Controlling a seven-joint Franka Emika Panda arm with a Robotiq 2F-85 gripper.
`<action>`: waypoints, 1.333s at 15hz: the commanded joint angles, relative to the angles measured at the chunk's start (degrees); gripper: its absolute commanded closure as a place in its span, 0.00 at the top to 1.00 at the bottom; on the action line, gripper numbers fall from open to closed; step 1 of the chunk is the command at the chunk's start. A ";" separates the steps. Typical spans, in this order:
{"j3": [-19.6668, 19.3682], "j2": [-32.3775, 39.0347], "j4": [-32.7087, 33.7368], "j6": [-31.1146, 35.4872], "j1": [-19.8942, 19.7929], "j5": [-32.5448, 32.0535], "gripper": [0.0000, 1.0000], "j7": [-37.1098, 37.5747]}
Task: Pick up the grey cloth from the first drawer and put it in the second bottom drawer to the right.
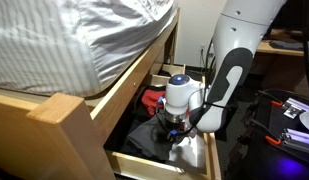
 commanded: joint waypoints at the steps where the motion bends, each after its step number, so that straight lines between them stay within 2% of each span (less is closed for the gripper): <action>1: -4.24 -6.24 -1.99 -4.31 1.91 0.98 0.02 0.60; 2: -8.44 -7.65 -3.23 -1.21 5.76 0.26 0.02 2.48; 7: -28.29 -16.84 -6.97 1.01 21.14 -2.68 0.02 8.52; 11: -39.85 -24.62 -9.22 -0.83 28.82 -4.32 0.02 9.68; 16: -54.88 -26.17 -11.56 0.45 39.79 -5.66 0.02 14.28; 18: -62.47 -24.54 -12.61 0.57 45.88 -4.99 0.02 17.14; 20: -71.89 -21.28 -14.59 0.84 53.70 -3.40 0.02 21.14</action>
